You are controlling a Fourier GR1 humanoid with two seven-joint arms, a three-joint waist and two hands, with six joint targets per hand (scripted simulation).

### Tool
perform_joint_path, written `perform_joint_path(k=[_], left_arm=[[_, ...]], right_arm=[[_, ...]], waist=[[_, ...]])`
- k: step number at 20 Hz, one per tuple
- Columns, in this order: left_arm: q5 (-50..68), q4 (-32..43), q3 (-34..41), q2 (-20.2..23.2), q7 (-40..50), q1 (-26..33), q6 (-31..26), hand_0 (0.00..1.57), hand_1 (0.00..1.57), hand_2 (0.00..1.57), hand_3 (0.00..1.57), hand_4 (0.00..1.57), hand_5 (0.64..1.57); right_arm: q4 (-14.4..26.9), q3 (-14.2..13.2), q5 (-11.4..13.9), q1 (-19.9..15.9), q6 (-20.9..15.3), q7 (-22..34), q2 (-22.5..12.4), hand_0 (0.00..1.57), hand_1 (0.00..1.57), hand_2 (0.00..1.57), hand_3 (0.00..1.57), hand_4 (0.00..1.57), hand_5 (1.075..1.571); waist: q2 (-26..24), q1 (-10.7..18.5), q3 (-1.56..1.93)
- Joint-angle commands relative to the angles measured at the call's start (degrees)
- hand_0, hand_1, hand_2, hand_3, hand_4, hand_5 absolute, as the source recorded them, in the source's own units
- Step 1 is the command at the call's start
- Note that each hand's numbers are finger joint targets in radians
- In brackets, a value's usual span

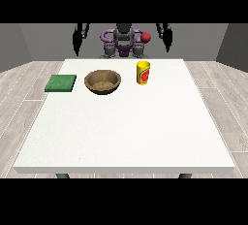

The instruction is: Pick the cup and pour the ball into the bowl, then pick the bowl and place it on the pad

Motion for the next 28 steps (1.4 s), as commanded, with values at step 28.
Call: perform_joint_path(k=[28], left_arm=[[3.94, 9.29, 7.91, -0.08, -16.6, -10.68, -1.33, 0.0, 0.0, 0.0, 0.0, 0.0, 1.526]], right_arm=[[-1.36, -10.79, -8.86, -5.52, 13.67, -10.95, -5.15, 0.0, 0.0, 0.0, 0.0, 0.0, 1.571]], waist=[[8.54, -3.54, 0.61]])
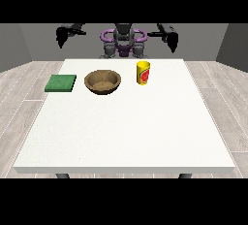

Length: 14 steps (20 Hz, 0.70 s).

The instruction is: Pick the cup and pour the ball into the bowl, then pick the bowl and place it on the pad

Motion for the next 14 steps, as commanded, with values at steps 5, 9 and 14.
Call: perform_joint_path(k=[5, 9, 14], left_arm=[[-4.98, 15.99, -0.36, -4.51, -15.28, -5.82, 5.46, 0.0, 0.0, 0.0, 0.0, 0.0, 1.52], [-4.15, 23.7, -2.13, -5.62, -22.82, -6.29, 9.55, 0.0, 0.0, 0.0, 0.0, 0.0, 1.528], [-5.21, 34.46, 0.72, -4.17, -27.24, -11.69, 9.6, 0.0, 0.0, 0.0, 0.0, 0.0, 1.517]], right_arm=[[0.37, 1.46, 1.67, -3.75, 1.15, -3.42, 0.42, 0.0, 0.0, 0.0, 0.0, 0.0, 1.571], [3.43, -0.61, 0.2, -3.91, 4.14, -5.36, -1.49, 0.0, 0.0, 0.0, 0.0, 0.0, 1.57], [5.26, -0.71, 0.81, -3.97, 3.29, -5.55, -0.42, 0.0, 0.0, 0.0, 0.0, 0.0, 1.57]], waist=[[6.27, -3.97, -0.01], [7.05, -4.63, -0.01], [6.94, -4.24, -0.01]])
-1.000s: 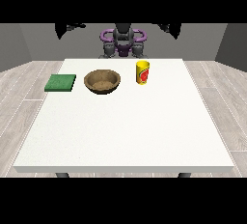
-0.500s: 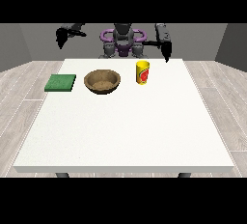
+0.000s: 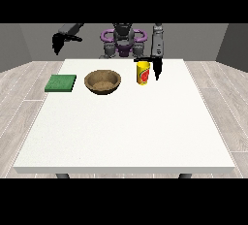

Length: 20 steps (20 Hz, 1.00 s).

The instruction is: Pick the cup and pour the ball into the bowl, then pick the bowl and place it on the pad

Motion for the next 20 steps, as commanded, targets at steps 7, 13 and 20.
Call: perform_joint_path(k=[7, 13, 20], left_arm=[[-0.13, 19.0, 2.66, 1.48, -11.65, -6.97, 0.88, 0.0, 0.0, 0.0, 0.0, 0.0, 1.521], [0.21, 25.86, 3.42, 0.94, -16.77, -10.79, 1.25, 0.0, 0.0, 0.0, 0.0, 0.0, 1.527], [-7.99, 23.93, 0.29, -0.11, -20.1, -7.98, 19.59, 1.32, 1.32, 1.57, 1.57, 1.45, 1.245]], right_arm=[[2.97, 0.84, 1.97, -0.91, -0.77, -1.49, 1.64, 0.0, 0.0, 0.0, 0.0, 0.0, 1.571], [4.06, -0.24, 2.55, -2.17, 0.79, -3.94, -0.24, 0.0, 0.0, 0.0, 0.0, 0.0, 1.571], [4.92, -1.83, 1.05, -4.48, 3.8, -5.78, -3.15, 0.0, 0.0, 0.0, 0.0, 0.0, 1.57]], waist=[[-0.37, 0.56, 0.01], [2.75, -0.91, 0.01], [6.64, -4.46, 0.03]])
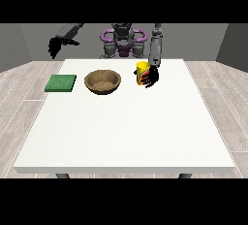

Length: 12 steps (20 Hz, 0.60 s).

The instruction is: Pick the cup and pour the ball into the bowl, then pick the bowl and place it on the pad

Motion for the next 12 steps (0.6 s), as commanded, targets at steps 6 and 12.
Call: perform_joint_path(k=[6, 12], left_arm=[[-4.64, 1.29, -3.79, -1.29, 6.76, 0.73, 7.52, 1.32, 1.32, 1.57, 1.57, 1.5, 1.256], [-17.12, 0.48, -10.31, 13.42, 25.18, -2.81, 9.42, 1.44, 1.44, 1.57, 1.57, 1.57, 1.321]], right_arm=[[4.43, -3.26, -2.3, 0.97, 3.17, 1.73, -3.81, 0.0, 0.0, 0.0, 0.0, 0.0, 1.57], [9.04, -2.42, -1.14, 2.5, 1.24, 6.37, -2.76, 0.0, 0.0, 0.0, 0.0, 0.0, 1.569]], waist=[[-4.58, -1.02, -1.27], [-16.69, 4.05, -1.05]])
